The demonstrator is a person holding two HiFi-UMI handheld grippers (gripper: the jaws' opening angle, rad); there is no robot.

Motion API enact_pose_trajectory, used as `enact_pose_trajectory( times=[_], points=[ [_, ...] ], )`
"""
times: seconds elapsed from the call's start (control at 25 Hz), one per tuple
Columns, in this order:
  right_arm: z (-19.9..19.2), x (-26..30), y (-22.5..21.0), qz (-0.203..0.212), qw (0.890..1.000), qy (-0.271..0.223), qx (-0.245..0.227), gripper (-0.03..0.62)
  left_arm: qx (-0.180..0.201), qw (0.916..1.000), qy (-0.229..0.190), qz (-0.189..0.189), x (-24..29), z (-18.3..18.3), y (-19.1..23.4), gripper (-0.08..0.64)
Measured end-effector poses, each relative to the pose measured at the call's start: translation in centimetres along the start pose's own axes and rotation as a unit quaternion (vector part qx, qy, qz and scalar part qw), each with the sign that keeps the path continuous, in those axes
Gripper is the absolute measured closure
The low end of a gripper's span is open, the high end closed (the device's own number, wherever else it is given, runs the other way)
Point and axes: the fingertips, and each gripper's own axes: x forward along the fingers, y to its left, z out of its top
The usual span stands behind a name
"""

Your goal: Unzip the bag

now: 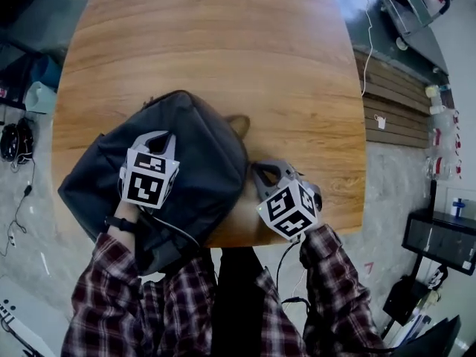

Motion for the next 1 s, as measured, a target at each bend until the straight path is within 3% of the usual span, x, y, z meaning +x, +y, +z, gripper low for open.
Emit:
enact_pose_trajectory(
  times=[0.08, 0.2, 0.28, 0.4, 0.72, 1.0],
  points=[
    [0.9, 0.5, -0.9, 0.001, 1.0, -0.003, -0.007, 0.581, 0.025, 0.9994, -0.015, -0.019, -1.4, 0.8, -1.7, 0.554],
    [1.7, 1.3, -1.7, 0.003, 1.0, -0.005, -0.024, 0.581, 0.073, 0.9922, -0.047, -0.09, -2.8, 3.5, -6.7, 0.554],
    [1.9, 1.7, -2.2, 0.002, 0.999, -0.005, -0.033, 0.581, 0.119, 0.9827, -0.045, -0.135, -2.6, 4.6, -10.1, 0.554],
    [2.5, 2.5, -3.0, -0.002, 0.999, -0.003, -0.038, 0.581, 0.162, 0.9747, -0.021, -0.153, -1.1, 4.9, -12.0, 0.554],
    [2.7, 3.0, -3.7, 0.001, 1.0, -0.009, 0.01, 0.581, 0.155, 0.975, 0.005, -0.159, 2.4, 5.4, -11.6, 0.554],
    [1.3, 0.7, 0.0, 0.007, 0.998, -0.006, 0.059, 0.581, 0.133, 0.9778, 0.011, -0.162, 3.2, 6.1, -11.6, 0.554]
  ],
)
